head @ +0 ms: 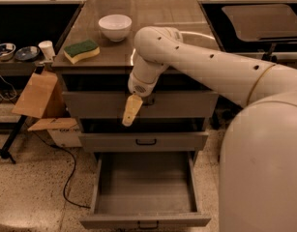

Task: Open top drawer

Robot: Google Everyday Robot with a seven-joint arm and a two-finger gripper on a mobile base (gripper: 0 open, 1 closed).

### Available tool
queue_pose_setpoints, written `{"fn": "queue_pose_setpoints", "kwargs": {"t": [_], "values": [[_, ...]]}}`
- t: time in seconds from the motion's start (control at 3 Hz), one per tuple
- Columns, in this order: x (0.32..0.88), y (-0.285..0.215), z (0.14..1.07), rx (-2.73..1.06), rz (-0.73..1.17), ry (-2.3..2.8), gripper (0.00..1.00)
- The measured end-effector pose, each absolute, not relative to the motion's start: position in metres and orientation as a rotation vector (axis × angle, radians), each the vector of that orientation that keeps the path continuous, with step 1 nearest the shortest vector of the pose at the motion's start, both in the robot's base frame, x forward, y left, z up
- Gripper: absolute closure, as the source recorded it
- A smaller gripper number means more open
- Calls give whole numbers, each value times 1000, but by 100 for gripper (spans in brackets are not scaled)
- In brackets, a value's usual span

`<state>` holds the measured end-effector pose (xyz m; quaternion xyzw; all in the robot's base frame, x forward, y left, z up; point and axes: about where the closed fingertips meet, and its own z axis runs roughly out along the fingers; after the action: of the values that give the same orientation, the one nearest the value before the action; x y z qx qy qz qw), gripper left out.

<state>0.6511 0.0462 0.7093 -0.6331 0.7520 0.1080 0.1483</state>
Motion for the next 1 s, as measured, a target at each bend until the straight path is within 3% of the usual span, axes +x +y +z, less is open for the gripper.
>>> {"fn": "queue_pose_setpoints", "kwargs": {"t": [1.0], "values": [[684,60,677,-1738,327,2182,0]]}}
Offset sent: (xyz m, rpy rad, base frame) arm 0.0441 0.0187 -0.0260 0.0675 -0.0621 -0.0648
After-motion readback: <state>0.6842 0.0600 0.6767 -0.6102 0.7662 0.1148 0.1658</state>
